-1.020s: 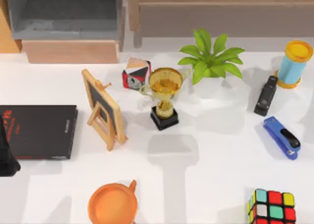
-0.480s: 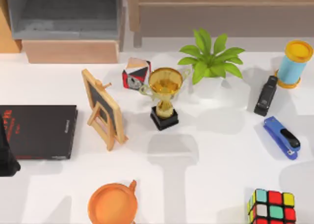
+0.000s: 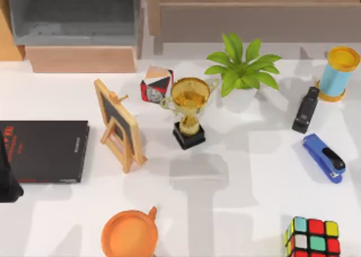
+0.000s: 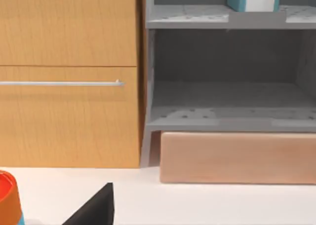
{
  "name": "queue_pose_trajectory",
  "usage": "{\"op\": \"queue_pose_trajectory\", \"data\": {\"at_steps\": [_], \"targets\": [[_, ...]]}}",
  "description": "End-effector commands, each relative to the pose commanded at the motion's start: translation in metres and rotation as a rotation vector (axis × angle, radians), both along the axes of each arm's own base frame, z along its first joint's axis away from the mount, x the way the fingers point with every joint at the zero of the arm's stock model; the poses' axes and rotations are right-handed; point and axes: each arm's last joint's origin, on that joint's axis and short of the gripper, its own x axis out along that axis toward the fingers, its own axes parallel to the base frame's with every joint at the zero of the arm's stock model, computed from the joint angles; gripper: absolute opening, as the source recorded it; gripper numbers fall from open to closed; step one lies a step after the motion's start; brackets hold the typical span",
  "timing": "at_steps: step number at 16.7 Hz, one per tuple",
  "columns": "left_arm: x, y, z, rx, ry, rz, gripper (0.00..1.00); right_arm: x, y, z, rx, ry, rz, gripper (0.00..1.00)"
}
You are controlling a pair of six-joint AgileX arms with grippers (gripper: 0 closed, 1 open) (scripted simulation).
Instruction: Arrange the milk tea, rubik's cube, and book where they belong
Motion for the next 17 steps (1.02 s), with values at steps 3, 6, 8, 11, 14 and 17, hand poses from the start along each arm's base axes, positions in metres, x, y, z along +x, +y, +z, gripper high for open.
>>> {"op": "queue_pose_trajectory", "data": {"at_steps": [3, 6, 8, 11, 14, 17], "targets": [[0.000, 0.000, 0.000, 0.000, 0.000, 0.000, 1.00, -0.029, 0.063, -0.008, 0.059, 0.334, 0.068, 1.00], [0.000, 0.000, 0.000, 0.000, 0.000, 0.000, 1.00, -0.075, 0.108, -0.022, 0.014, 0.679, 0.105, 1.00], [0.000, 0.000, 0.000, 0.000, 0.000, 0.000, 1.00, -0.107, 0.126, -0.030, -0.059, 0.874, 0.113, 1.00], [0.000, 0.000, 0.000, 0.000, 0.000, 0.000, 1.00, -0.148, 0.141, -0.037, -0.187, 1.091, 0.107, 1.00], [0.000, 0.000, 0.000, 0.000, 0.000, 0.000, 1.00, -0.172, 0.147, -0.039, -0.288, 1.215, 0.093, 1.00], [0.000, 0.000, 0.000, 0.000, 0.000, 0.000, 1.00, -0.181, 0.149, -0.040, -0.330, 1.261, 0.084, 1.00]]}}
